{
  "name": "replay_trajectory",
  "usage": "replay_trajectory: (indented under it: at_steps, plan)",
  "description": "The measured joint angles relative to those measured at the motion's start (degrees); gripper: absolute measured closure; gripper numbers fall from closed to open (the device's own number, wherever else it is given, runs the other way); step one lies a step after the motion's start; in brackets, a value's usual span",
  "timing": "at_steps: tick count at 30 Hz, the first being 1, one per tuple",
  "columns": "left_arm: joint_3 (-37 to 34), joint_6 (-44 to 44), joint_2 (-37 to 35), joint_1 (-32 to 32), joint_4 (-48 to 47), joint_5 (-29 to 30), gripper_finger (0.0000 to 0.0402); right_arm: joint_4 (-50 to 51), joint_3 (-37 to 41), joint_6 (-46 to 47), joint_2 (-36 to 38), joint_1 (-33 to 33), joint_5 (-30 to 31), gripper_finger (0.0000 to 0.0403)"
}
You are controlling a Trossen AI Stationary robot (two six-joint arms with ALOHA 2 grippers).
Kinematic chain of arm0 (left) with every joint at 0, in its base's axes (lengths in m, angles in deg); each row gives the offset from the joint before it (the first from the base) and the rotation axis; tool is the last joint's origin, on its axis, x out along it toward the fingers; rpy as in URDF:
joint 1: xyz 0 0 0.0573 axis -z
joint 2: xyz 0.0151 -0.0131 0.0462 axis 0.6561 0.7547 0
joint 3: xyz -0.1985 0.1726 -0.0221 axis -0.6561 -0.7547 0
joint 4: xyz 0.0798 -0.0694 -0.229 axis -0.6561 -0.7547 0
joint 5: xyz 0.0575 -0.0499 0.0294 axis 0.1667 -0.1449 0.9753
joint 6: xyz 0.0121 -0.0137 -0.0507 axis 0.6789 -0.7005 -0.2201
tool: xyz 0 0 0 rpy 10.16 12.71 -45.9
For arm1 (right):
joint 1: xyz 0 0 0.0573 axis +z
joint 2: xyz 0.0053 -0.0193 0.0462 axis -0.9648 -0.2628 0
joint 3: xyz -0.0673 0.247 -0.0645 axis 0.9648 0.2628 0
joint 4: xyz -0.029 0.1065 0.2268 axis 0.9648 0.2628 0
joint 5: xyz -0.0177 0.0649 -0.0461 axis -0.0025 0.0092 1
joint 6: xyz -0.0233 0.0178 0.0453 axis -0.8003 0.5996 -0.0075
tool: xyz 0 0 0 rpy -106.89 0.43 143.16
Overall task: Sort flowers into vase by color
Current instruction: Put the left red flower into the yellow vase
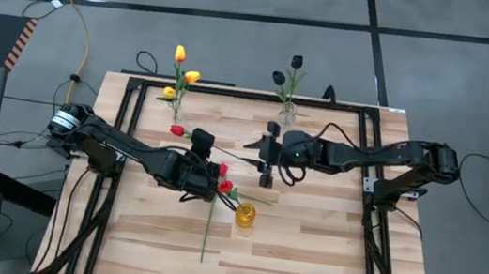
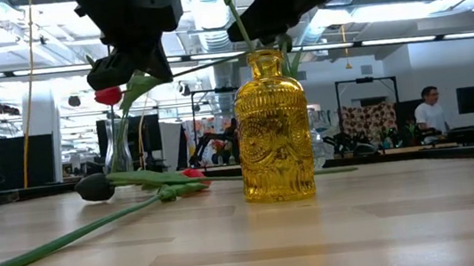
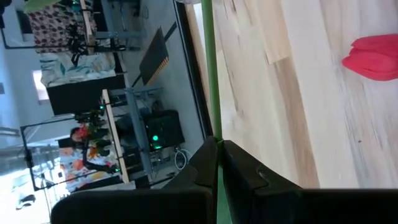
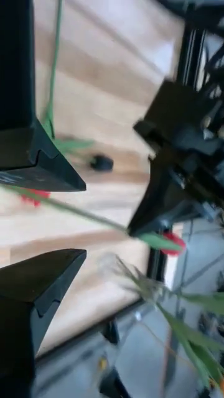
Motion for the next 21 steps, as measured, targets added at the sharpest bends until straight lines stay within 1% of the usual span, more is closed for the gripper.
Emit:
replay_trajectory:
  at_steps: [4,11,21]
  plan:
    - [0.00,-0.03,0.00,0.00,0.42,0.03,0.0401,1.74,-0.32,2.83,0.02,-0.46,-4.31,0.0217]
    - [0.00,0.01,0.00,0.00,1.38,0.06,0.0402,4.99,-0.32,4.82,0.02,-0.70,-6.01,0.0217]
    - [0.00,0.03,0.00,0.02,1.47,0.05,0.0402,6.34,-0.32,5.35,0.02,-0.70,-5.83,0.0217]
